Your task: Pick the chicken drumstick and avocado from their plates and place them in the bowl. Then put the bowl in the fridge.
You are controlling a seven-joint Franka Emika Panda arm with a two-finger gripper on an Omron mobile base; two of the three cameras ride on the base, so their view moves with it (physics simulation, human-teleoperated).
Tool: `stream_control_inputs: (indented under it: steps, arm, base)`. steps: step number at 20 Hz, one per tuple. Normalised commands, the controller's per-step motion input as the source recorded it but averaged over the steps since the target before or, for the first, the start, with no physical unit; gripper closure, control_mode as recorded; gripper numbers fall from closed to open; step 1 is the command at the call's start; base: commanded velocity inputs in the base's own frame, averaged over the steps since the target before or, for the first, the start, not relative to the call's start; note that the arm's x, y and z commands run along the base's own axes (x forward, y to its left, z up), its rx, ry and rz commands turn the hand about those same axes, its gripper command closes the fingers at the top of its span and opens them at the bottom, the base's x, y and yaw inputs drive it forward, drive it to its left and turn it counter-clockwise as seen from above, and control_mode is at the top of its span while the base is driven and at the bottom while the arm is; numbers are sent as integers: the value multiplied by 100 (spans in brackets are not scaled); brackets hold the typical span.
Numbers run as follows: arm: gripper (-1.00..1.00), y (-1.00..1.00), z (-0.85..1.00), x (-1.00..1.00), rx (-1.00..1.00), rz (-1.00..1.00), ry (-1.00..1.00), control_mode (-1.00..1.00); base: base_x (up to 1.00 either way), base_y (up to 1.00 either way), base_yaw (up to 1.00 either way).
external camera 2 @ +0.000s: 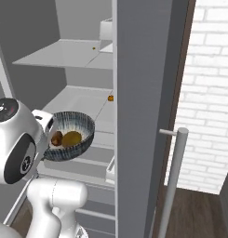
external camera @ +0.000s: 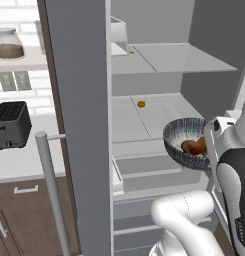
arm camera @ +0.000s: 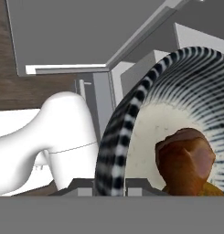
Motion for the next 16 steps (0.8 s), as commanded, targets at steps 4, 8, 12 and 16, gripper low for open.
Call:
stream_control_inputs:
  steps: [4,8,12,16]
  arm:
    - [100,3,0,5,0,0,-2,-100]
    - [100,16,-1,61,0,4,-19,-100]
    - [100,16,-9,86,0,9,-12,-100]
    - [100,2,-32,100,0,7,0,-100]
  base:
    - [1,0,0]
    - [0,0,0]
    - [0,0,0]
    - [0,0,0]
